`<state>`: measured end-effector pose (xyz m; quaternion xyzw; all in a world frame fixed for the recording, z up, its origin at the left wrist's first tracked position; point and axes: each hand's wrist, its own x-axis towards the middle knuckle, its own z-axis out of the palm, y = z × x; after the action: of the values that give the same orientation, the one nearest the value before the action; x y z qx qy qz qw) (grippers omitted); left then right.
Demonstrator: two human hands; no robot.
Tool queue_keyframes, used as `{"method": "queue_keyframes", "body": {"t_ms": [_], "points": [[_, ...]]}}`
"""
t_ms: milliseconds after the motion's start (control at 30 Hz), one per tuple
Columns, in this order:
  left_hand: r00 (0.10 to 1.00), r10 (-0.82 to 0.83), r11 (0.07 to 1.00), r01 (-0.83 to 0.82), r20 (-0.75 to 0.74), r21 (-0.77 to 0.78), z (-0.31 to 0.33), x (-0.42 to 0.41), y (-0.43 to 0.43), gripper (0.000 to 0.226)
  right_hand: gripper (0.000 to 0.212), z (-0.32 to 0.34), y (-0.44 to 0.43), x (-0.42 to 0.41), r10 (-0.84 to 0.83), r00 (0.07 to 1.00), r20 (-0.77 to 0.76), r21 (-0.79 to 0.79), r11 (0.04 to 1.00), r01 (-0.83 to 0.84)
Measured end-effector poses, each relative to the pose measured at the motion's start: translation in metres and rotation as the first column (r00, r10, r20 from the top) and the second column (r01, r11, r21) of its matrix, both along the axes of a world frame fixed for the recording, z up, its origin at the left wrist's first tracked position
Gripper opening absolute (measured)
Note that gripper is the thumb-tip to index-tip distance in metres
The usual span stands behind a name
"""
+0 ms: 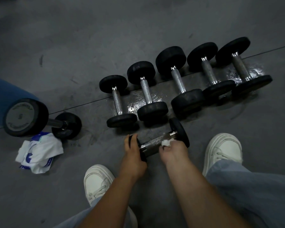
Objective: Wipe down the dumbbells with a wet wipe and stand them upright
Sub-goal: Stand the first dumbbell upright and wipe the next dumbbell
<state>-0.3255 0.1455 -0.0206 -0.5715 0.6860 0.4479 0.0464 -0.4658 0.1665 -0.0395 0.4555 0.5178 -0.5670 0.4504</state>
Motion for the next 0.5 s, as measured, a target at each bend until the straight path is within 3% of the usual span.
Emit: {"method": "queue_keyframes", "body": {"t_ms": [100,167,200,233,300,367,433,500], "points": [[1.0,0.005,1.0,-0.005,-0.002,0.009,0.001,0.0,0.001,0.099,0.037,-0.006,0.014,0.006,-0.185,0.973,0.14,-0.122,0.972,0.202],[1.0,-0.007,1.0,0.007,-0.01,-0.004,0.0,0.001,0.001,0.1,0.026,-0.002,0.01,0.002,-0.117,0.986,0.117,-0.135,0.982,0.133],[1.0,-0.013,1.0,0.013,-0.01,-0.012,0.0,0.001,0.002,0.1,0.024,0.0,0.008,-0.001,0.018,0.998,0.054,-0.103,0.995,-0.013],[1.0,-0.016,1.0,0.016,-0.01,-0.015,0.0,0.002,0.002,0.101,0.027,-0.003,0.004,-0.003,0.053,0.997,0.062,-0.088,0.995,-0.047],[1.0,-0.012,1.0,0.012,0.0,-0.009,0.001,0.001,0.002,0.101,0.029,-0.004,0.005,-0.005,0.046,0.996,0.079,-0.172,0.985,-0.032],[1.0,-0.004,1.0,0.004,0.005,-0.015,0.0,0.001,0.001,0.1,0.019,0.001,0.008,-0.007,0.05,0.997,0.053,-0.247,0.968,-0.035],[1.0,-0.001,1.0,0.001,0.003,-0.021,-0.003,0.001,0.001,0.099,0.026,0.005,0.011,-0.006,0.014,0.998,0.056,-0.146,0.989,-0.006],[1.0,0.002,1.0,-0.002,0.008,-0.02,-0.005,0.001,0.001,0.098,0.027,0.011,0.016,-0.003,0.022,1.0,0.022,-0.144,0.989,-0.018]]}}
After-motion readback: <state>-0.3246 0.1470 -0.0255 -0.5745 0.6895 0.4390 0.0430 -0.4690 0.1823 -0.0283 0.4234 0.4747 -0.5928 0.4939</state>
